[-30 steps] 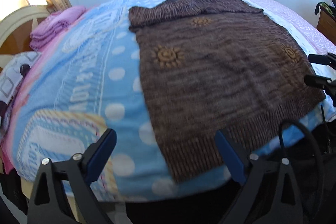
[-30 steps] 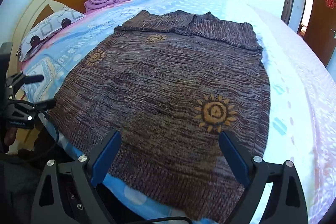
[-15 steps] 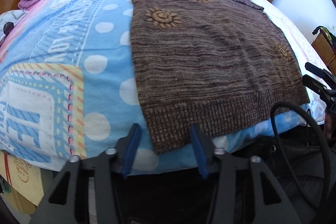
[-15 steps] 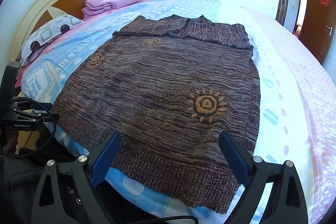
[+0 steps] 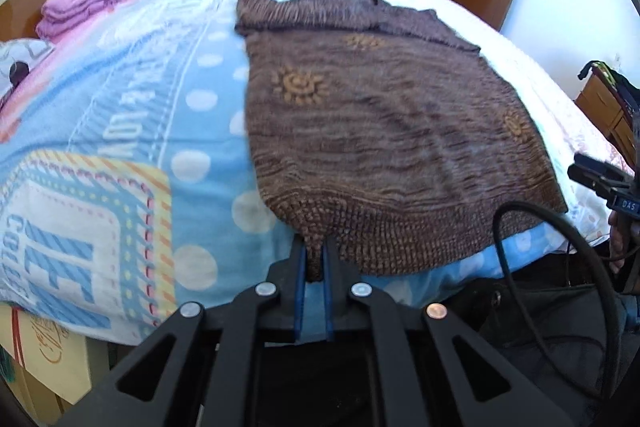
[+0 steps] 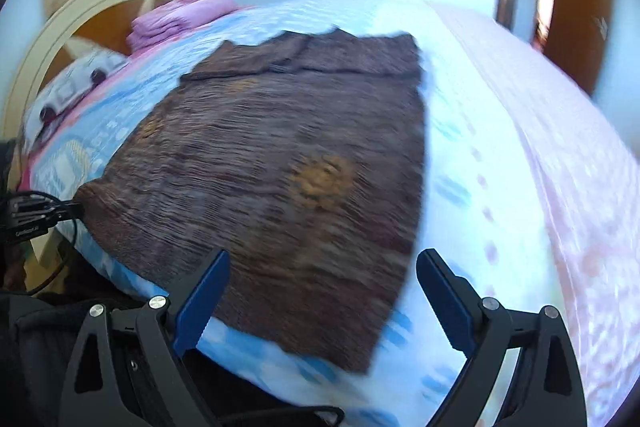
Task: Fold small clothes
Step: 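Grasp the sweater hem with the left tool while the right tool grasps the hem too, then lift the held hem with both tools and fold it toward the collar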
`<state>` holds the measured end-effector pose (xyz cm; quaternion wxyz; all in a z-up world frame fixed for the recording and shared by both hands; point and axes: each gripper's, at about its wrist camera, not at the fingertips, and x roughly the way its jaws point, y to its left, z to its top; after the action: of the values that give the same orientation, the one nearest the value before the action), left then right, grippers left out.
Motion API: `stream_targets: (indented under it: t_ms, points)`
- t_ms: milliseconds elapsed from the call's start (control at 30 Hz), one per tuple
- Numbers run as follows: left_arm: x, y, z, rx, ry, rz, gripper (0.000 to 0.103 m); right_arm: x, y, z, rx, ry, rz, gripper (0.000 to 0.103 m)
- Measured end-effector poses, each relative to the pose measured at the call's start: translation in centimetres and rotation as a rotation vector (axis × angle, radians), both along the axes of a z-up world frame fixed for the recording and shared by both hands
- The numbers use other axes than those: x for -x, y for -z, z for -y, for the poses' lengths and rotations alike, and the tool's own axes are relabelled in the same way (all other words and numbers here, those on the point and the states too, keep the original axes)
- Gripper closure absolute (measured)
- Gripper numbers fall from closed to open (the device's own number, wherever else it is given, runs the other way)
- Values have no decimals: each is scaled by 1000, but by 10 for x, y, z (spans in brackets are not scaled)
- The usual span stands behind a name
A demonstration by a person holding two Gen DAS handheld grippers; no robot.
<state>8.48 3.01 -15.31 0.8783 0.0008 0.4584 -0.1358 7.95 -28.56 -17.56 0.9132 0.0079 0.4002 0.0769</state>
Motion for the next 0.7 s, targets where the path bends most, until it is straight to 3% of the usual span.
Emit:
stream_targets:
  t_ms: [133,233,300,433,467,500,533,700]
  points:
    - [-2,2,-2,3,9,2,95,16,9,25,-41,66,-39,12]
    - [-4,5,-3,9,2,-5,95,20,19,29,-76,51,-79,29]
    - [-7,6,-2,12,-3,-5,95,17,28,30,-127,34,-122,49]
    - [-4,5,-3,19,-8,7,95,13,41,28,-171,22,-158,53]
    - [-4,5,-4,19,-10,10,95,14,41,28,-163,22,-155,63]
    - [-4,5,-4,24,-11,13,95,14,41,28,-155,23,-152,93]
    - [-5,5,-5,27,-14,15,95,14,40,29,-167,14,-150,97]
    - [-5,-6,-13,61,-37,55,96,24,14,45,-237,29,-57,98]
